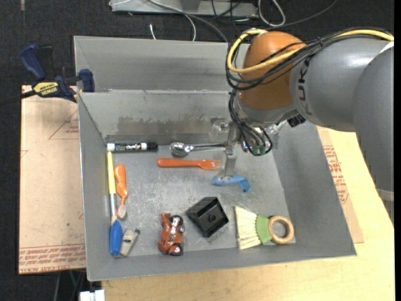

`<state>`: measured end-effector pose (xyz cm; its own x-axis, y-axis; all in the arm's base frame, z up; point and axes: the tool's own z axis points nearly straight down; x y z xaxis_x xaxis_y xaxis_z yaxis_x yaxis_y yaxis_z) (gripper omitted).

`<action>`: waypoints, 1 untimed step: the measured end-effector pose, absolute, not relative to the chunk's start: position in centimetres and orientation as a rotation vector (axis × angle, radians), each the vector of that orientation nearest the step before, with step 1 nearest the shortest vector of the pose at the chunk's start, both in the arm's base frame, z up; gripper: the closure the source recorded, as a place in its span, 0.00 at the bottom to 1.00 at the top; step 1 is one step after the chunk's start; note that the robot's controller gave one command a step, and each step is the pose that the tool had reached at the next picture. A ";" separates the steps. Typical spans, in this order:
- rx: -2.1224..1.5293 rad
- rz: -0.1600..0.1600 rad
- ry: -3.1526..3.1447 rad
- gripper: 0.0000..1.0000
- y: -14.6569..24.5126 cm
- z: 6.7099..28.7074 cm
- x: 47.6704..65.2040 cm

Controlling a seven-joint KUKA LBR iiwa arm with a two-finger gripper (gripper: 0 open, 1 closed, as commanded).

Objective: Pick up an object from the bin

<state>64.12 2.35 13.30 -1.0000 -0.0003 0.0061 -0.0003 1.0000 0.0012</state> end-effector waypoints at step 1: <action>0.000 -0.002 -3.142 0.00 2.3 13.7 64.3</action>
Offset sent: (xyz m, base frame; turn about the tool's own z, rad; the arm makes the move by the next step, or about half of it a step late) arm -0.0180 -0.0003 0.0189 0.2505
